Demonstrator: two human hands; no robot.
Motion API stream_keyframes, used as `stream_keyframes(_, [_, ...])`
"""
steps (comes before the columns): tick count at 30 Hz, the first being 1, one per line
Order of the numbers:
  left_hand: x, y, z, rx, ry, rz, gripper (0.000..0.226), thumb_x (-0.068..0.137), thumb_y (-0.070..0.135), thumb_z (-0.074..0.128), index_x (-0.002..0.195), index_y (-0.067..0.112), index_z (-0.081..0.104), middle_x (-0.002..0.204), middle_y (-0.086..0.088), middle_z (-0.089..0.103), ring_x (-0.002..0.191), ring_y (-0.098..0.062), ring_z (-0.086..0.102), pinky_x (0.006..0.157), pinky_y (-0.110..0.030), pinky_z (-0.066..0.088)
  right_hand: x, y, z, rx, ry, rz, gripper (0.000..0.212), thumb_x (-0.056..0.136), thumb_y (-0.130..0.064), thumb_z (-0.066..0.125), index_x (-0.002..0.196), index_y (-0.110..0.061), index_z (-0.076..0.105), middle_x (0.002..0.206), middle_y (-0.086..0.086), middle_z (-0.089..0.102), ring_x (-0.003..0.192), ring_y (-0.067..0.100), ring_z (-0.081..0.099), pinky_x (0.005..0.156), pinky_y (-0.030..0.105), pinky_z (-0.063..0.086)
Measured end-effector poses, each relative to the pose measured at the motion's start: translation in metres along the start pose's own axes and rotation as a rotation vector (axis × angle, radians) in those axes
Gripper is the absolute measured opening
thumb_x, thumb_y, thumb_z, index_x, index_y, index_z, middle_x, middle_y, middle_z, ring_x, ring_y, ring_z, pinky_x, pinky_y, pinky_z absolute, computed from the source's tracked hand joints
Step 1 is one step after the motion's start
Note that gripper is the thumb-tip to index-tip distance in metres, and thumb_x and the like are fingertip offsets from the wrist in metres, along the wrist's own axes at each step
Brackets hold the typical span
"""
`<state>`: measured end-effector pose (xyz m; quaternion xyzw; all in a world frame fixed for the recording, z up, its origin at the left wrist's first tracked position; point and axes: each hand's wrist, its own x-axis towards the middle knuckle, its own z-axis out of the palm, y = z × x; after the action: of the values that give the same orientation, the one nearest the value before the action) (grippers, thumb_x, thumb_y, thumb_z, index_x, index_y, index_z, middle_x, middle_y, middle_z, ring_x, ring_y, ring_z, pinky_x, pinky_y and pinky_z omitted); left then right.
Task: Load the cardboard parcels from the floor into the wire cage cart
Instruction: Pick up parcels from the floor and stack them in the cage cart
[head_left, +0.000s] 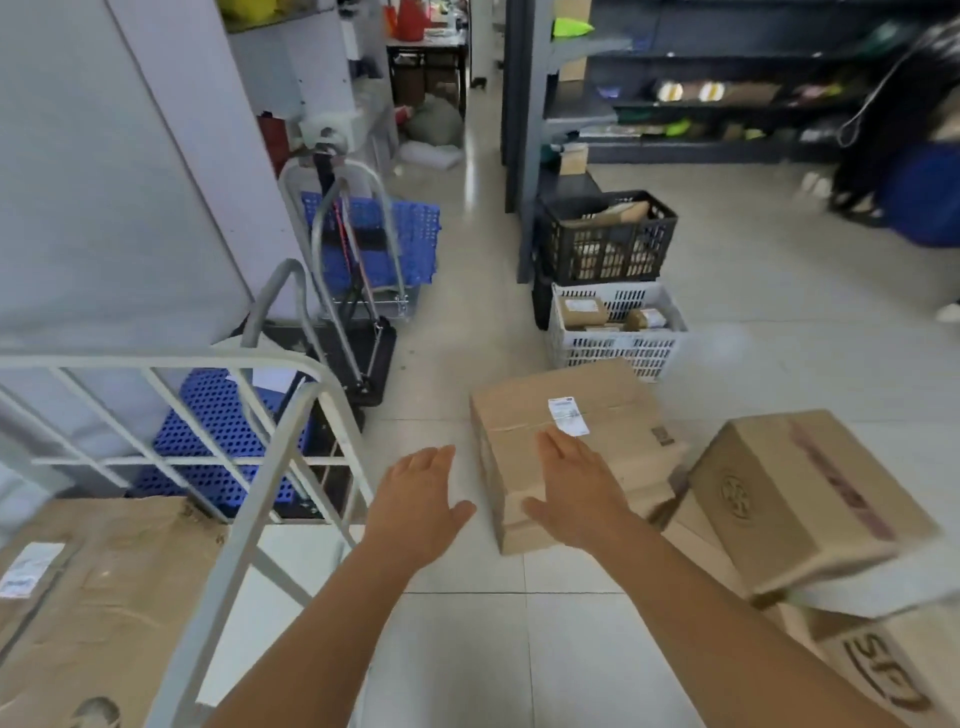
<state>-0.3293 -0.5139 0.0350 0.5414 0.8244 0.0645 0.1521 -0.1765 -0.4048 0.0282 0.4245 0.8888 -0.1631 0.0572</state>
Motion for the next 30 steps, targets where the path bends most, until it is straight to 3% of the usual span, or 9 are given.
stream_keyframes(13, [0.03, 0.104, 0.065, 0.061, -0.15, 0.054, 0.065, 0.096, 0.042, 0.048, 0.15, 0.017, 0.023, 0.148, -0.003, 0.038, 0.132, -0.023, 0.039, 0.109, -0.034, 0.032, -0.045, 0.145, 0.002, -0.004, -0.06, 0.186, 0.082, 0.094, -0.041, 0.055, 0.155, -0.013, 0.007, 0.16, 0.004, 0.015, 0.145, 0.024, 0.018, 0.118, 0.036, 0.017])
stream_keyframes(30, [0.228, 0.078, 0.075, 0.008, -0.19, -0.003, 0.065, 0.096, 0.041, 0.047, 0.151, 0.015, 0.022, 0.145, -0.004, 0.041, 0.132, -0.022, 0.039, 0.109, -0.033, 0.034, 0.131, 0.213, -0.018, 0.035, -0.083, 0.344, 0.084, 0.094, -0.044, 0.054, 0.155, -0.016, 0.004, 0.161, 0.002, 0.013, 0.148, 0.024, 0.015, 0.118, 0.036, 0.015])
